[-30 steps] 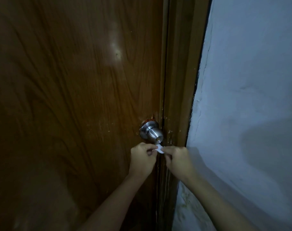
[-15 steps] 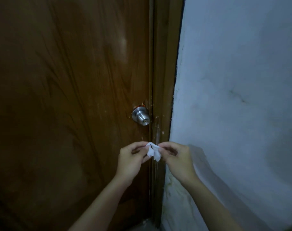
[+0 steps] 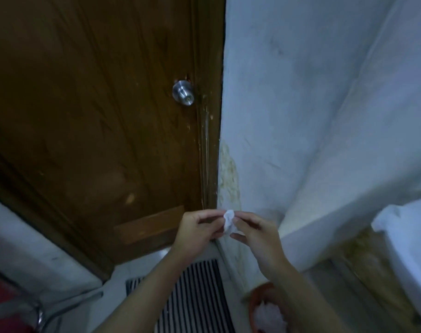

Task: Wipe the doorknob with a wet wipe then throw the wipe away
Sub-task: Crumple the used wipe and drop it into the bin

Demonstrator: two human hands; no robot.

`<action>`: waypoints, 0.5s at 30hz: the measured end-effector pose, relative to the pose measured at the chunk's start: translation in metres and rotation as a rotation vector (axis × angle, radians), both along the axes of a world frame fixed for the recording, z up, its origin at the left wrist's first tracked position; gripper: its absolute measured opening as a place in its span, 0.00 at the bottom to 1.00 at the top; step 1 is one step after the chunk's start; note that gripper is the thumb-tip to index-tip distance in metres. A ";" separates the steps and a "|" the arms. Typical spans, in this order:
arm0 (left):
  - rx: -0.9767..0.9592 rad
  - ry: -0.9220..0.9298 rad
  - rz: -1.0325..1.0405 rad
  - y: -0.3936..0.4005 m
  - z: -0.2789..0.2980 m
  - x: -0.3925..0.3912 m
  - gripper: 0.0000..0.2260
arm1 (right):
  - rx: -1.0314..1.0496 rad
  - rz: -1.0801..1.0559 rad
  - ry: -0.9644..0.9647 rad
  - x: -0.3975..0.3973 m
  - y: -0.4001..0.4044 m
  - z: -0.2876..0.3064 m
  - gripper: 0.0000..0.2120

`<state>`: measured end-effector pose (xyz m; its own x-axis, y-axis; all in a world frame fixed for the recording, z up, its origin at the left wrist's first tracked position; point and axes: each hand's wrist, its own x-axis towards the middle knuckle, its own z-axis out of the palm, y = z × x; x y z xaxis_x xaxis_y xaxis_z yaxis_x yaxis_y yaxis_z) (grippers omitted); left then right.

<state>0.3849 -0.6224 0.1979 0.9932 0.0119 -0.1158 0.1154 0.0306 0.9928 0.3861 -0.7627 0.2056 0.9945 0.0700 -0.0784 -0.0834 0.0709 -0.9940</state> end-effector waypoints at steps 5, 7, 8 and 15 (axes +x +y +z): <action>0.066 0.015 0.005 -0.020 -0.026 -0.045 0.09 | -0.016 0.028 0.117 -0.045 -0.017 -0.030 0.05; 0.105 0.043 0.033 -0.027 -0.040 -0.059 0.10 | -0.037 0.045 0.101 -0.061 -0.024 -0.043 0.03; 0.124 0.068 0.041 -0.030 -0.047 -0.064 0.11 | -0.049 0.056 0.090 -0.068 -0.027 -0.050 0.03; 0.157 0.170 0.020 -0.060 -0.097 -0.105 0.13 | -0.103 0.008 0.192 -0.115 -0.056 -0.093 0.06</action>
